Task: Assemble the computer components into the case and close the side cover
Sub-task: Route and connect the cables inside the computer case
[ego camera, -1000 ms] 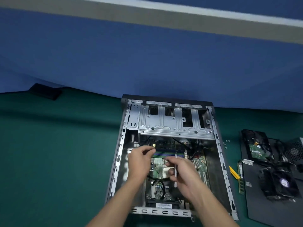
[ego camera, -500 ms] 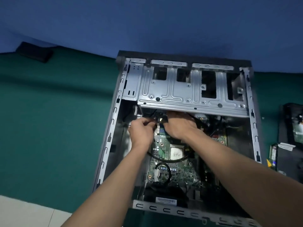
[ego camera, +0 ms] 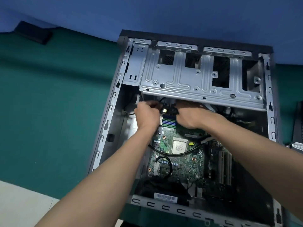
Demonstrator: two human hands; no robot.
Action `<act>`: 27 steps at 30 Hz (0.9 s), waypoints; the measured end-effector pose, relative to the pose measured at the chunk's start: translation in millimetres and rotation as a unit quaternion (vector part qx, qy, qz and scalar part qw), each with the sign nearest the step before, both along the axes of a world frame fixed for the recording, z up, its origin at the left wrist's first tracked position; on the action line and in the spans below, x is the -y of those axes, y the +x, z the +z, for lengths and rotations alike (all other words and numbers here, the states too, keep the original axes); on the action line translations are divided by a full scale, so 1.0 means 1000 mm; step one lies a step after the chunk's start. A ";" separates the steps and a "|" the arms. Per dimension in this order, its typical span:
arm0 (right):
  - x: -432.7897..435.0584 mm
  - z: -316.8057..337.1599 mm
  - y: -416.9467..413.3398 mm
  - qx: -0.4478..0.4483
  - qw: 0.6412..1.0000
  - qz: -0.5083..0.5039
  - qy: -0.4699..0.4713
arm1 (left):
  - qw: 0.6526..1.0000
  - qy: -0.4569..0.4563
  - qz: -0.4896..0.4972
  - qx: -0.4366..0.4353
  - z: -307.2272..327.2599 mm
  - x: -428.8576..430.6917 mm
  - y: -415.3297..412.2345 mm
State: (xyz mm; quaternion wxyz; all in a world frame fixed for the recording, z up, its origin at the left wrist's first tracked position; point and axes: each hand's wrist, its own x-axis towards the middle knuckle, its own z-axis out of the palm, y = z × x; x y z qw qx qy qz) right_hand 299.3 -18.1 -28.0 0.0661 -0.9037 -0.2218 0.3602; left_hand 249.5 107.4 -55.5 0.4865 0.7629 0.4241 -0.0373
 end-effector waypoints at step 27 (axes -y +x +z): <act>0.029 0.000 -0.021 0.064 0.972 -0.196 0.116 | 0.988 -0.040 0.146 0.013 -0.014 0.023 0.008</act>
